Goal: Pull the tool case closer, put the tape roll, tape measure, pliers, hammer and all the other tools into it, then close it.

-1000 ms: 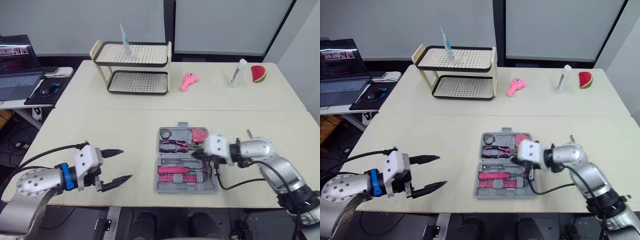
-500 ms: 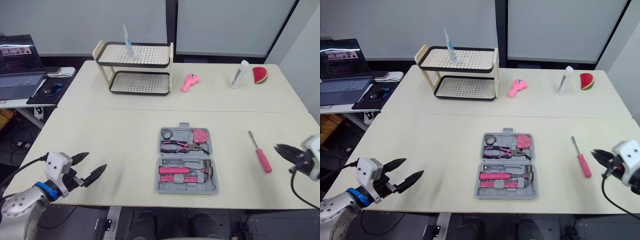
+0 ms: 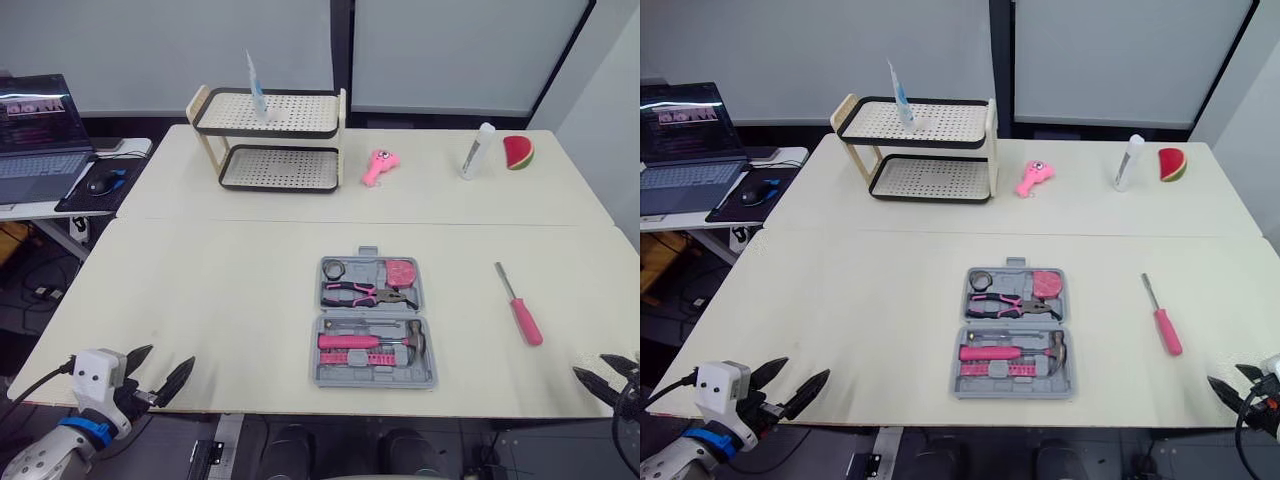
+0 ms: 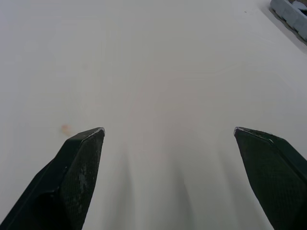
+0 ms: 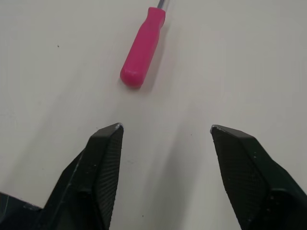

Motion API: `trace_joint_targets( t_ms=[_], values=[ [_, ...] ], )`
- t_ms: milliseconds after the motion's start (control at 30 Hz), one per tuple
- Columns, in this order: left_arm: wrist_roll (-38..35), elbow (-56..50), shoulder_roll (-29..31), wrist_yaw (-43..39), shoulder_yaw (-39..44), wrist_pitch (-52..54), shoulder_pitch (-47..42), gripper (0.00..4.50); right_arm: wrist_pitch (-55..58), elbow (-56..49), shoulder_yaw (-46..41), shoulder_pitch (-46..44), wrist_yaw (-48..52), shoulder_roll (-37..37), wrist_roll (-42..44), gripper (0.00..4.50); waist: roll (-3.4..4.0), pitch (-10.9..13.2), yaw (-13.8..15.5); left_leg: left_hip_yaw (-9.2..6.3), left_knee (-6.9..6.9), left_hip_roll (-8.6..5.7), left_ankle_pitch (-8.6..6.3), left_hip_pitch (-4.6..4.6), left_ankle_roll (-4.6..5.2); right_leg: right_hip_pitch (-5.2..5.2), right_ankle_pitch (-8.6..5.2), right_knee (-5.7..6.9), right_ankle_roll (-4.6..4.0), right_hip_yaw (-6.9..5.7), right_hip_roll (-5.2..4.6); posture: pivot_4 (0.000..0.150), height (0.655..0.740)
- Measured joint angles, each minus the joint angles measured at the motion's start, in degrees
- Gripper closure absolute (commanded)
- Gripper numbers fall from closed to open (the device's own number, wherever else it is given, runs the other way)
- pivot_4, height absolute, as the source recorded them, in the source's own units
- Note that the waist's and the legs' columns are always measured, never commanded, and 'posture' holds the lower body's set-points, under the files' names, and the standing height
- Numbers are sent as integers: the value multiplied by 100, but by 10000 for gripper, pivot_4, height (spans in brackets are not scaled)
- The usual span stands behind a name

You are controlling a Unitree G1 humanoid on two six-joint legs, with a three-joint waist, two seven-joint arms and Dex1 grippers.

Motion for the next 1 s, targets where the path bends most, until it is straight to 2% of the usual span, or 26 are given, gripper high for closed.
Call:
trace_joint_targets(
  t_ms=[33, 67, 233, 433, 733, 1000],
  values=[
    [-4, -96, 1, 38, 0, 37, 1, 0, 74, -71, 5, -36, -13, -42, 6, 2136, -1, 0, 1, 0, 0, 0, 0, -1, 0, 0, 0, -1, 0, 0, 1, 1500, 7290],
    [-11, -186, 1, 72, 0, 59, -2, 0, 133, -137, 8, -63, -29, -77, 12, 255, -1, -1, 2, 0, 0, -1, 0, -1, 0, 0, 0, -2, 0, -1, 1, 1500, 7290],
    [-37, -682, 178, 73, -8, 296, -21, 0, 501, -443, 66, -298, -53, -228, 156, 255, -1, -1, 3, -1, -1, 0, 0, -2, 0, 0, 0, -3, 0, -2, 3, 1500, 7290],
    [-35, -1128, 852, -499, -228, 405, -171, 0, 961, -489, 148, -679, -64, -497, 240, 255, 1, -1, 7, -1, 0, -4, 0, -2, -1, 1, 0, -2, 0, -3, 8, 1500, 7290],
    [-397, -2041, 1774, -1410, -1302, 939, -1462, 0, 1498, -765, 1165, -1531, -427, -798, -48, 255, 2, -1, -2, -2, 0, -2, 1, -7, -1, -3, 0, -2, 0, -4, 12, 1500, 7290],
    [-1039, -2472, 2026, -1673, -1965, 1802, -2828, 0, 2984, -489, 2062, -2797, -1428, -751, -361, 255, 4, 0, -8, -4, 5, -5, 1, -15, -1, -8, 0, -1, 0, -7, 16, 1500, 7290]
  ],
)
